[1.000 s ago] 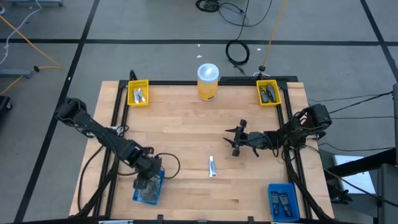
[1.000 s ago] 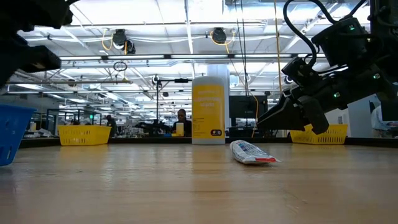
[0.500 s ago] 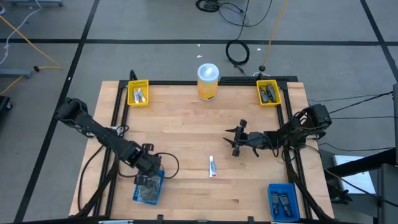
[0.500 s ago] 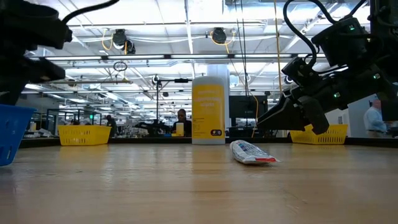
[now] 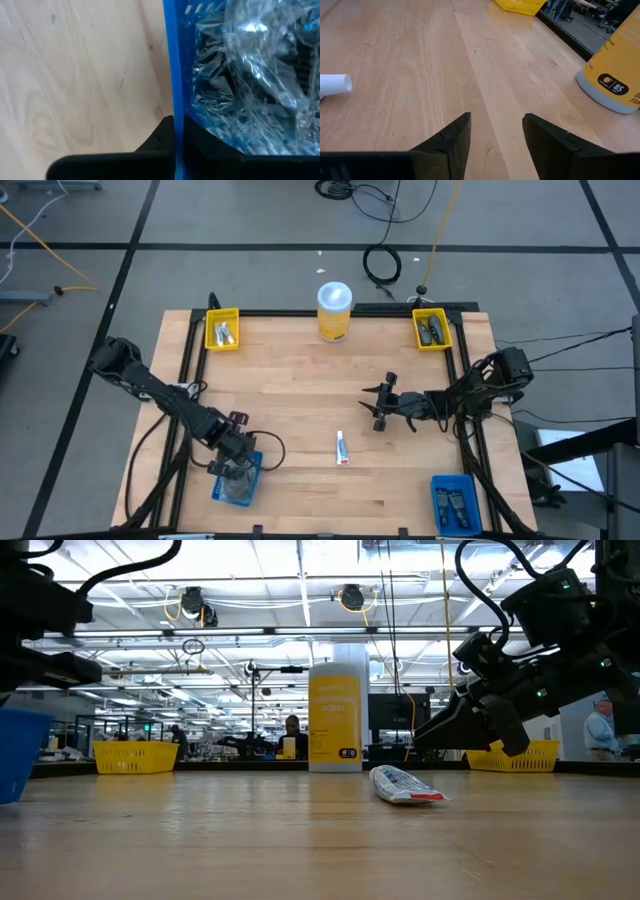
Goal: Pick & Place Travel size toiletries
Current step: Adjust the left blue bin to the middle left of the table, then put the white toothpaste into the left yellow bin
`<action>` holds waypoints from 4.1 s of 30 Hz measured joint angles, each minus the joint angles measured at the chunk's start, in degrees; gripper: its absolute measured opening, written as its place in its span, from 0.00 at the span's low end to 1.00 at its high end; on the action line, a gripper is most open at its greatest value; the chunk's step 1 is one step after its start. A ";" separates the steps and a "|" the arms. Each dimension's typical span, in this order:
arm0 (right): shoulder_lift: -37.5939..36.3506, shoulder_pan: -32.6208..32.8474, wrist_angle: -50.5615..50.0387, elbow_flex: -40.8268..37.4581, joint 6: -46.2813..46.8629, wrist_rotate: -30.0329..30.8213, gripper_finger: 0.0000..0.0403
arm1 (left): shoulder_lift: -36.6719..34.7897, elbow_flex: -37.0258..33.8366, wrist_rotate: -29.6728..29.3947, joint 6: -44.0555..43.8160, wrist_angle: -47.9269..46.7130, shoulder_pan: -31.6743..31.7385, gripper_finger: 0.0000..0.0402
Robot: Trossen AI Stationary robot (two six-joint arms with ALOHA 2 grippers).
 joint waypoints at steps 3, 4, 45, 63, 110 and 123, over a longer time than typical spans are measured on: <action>0.00 0.01 -0.04 0.01 0.00 0.00 0.42 | -0.06 0.04 -0.06 0.13 -4.66 0.02 0.04; 0.01 0.01 -0.05 0.00 0.00 0.00 0.42 | -0.06 0.03 -0.07 0.31 -6.37 0.02 0.05; 0.01 0.00 -0.17 0.02 0.00 0.05 0.42 | -15.26 -3.64 1.05 -15.73 -24.20 5.44 0.19; 0.00 0.00 -0.08 0.02 0.00 0.15 0.42 | -12.09 -4.91 -24.29 11.75 37.24 14.30 0.19; 0.01 0.00 -0.94 0.02 -0.07 0.17 0.42 | 41.90 20.18 20.07 35.10 63.43 29.45 0.37; -0.01 0.00 -0.96 0.02 -0.07 0.17 0.42 | 41.50 20.14 14.66 32.23 62.02 25.61 0.11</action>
